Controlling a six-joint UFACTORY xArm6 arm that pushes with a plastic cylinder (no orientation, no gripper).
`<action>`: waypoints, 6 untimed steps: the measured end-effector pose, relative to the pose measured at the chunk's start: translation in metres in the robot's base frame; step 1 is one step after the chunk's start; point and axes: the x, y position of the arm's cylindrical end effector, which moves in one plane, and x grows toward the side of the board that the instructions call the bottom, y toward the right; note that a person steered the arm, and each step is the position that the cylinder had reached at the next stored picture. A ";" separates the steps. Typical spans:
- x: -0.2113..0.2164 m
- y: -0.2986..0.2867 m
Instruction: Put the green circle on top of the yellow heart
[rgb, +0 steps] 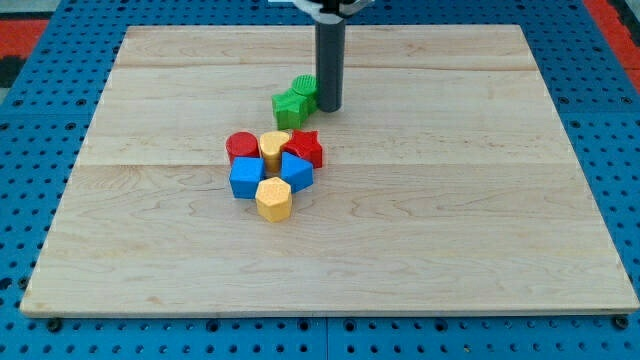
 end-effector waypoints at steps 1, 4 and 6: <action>0.005 -0.021; -0.050 -0.027; -0.010 -0.022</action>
